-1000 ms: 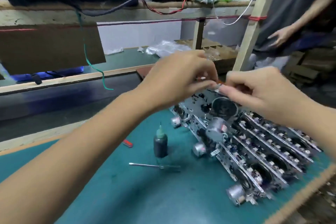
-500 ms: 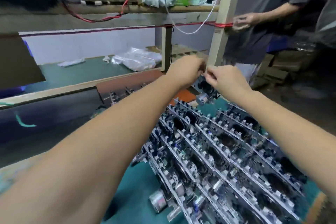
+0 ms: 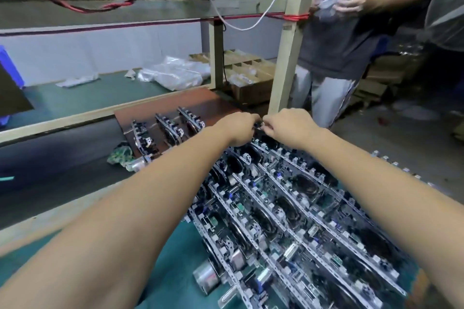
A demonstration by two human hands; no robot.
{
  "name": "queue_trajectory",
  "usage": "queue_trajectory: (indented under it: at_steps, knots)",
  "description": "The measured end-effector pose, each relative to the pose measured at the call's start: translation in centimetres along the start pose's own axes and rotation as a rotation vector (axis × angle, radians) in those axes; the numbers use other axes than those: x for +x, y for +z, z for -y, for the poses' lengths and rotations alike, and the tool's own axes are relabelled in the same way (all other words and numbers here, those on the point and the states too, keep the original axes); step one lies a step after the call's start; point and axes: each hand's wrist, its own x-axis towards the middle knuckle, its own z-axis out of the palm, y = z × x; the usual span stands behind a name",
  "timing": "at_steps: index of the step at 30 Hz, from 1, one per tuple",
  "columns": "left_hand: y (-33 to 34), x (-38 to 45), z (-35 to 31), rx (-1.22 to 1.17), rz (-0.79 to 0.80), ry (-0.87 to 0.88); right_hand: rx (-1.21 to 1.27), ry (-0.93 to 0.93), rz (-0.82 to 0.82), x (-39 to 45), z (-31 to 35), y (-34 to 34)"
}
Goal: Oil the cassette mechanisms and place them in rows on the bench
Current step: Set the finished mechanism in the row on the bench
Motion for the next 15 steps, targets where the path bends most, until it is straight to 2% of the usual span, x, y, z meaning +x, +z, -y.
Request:
queue_trajectory:
  at_steps: [2,5,9,12,15]
  knots:
    - [-0.3,-0.8,-0.2,0.026,-0.004,0.005,-0.192,-0.001,-0.064,-0.1,0.7,-0.9]
    - [-1.9,-3.6,-0.8,-0.016,-0.152,-0.051,-0.157,0.013,-0.169,-1.1,2.6,-3.2]
    - [-4.5,-12.2,-1.5,-0.033,-0.34,-0.059,0.114,-0.035,-0.184,-6.1,6.1,-8.0]
    - [-6.2,-21.4,-1.9,-0.119,-0.383,-0.074,0.402,-0.152,-0.137,-12.1,10.4,-11.7]
    - [-5.9,-31.3,-1.9,-0.248,-0.389,-0.183,0.577,-0.277,-0.173,-18.0,16.6,-13.5]
